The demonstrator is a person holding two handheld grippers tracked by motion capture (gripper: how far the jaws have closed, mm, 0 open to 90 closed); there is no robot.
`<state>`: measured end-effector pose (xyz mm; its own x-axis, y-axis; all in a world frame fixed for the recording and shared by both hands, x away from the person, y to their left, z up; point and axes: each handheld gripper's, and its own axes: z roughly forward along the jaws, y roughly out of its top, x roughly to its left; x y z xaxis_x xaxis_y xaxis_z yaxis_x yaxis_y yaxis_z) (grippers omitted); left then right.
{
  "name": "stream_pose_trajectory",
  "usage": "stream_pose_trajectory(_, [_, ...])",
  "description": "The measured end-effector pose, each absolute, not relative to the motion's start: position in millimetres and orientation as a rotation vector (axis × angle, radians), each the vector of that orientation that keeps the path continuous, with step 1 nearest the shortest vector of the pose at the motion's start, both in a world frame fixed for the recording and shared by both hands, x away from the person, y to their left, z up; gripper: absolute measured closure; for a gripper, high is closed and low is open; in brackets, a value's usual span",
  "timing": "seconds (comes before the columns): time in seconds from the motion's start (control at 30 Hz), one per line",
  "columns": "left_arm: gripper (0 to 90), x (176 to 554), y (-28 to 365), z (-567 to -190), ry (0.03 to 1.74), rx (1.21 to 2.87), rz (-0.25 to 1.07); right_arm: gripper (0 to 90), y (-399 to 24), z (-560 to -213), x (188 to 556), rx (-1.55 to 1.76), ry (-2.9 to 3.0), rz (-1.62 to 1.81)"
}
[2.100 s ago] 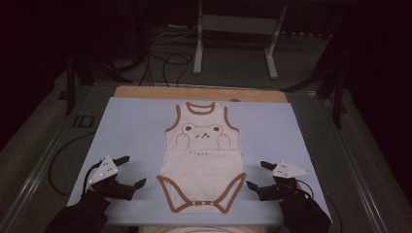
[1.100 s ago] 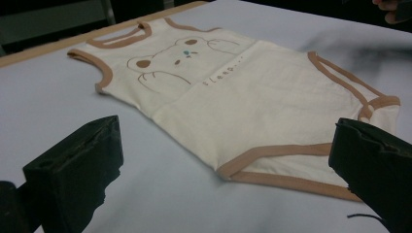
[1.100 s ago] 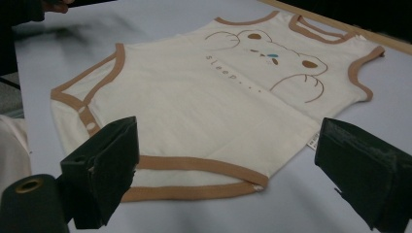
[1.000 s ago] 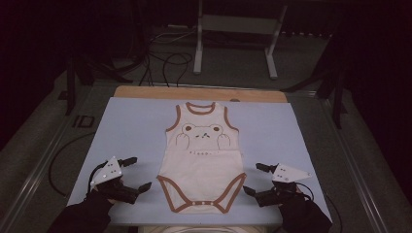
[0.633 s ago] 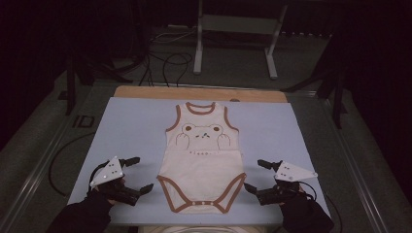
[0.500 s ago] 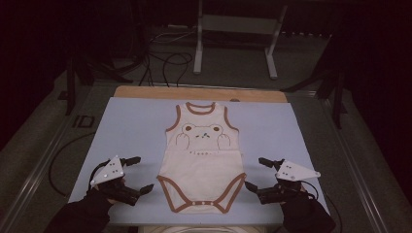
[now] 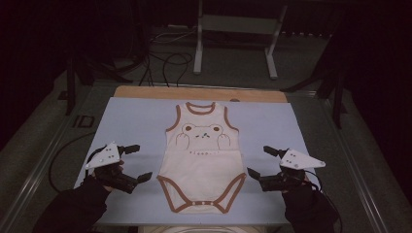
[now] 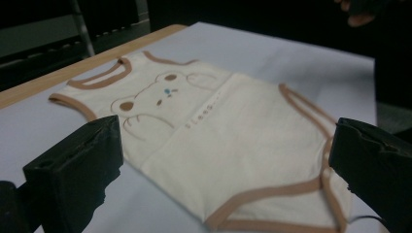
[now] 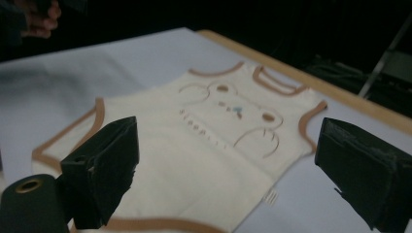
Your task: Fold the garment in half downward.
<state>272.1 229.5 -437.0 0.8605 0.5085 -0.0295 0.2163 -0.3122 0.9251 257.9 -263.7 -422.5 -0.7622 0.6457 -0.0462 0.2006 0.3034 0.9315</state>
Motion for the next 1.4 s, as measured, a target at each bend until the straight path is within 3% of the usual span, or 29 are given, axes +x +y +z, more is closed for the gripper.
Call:
stream_pose_trajectory(0.27, [0.1, 291.9, 219.7, -414.0, 0.513, 1.891, 0.35, 8.9, -260.3, -400.8, 281.3, 0.777, 2.118, 1.465])
stream_pose_trajectory(0.7, [0.1, 334.9, 205.0, -411.9, 0.625, 1.914, 0.411, 8.9, -244.5, -407.3, 336.2, 0.859, 2.145, 1.38])
stream_pose_trajectory(1.4, [0.1, 385.7, 179.1, -451.1, 0.788, 2.067, 0.391, 8.9, -232.9, -468.5, 408.6, 1.048, 2.271, 1.211])
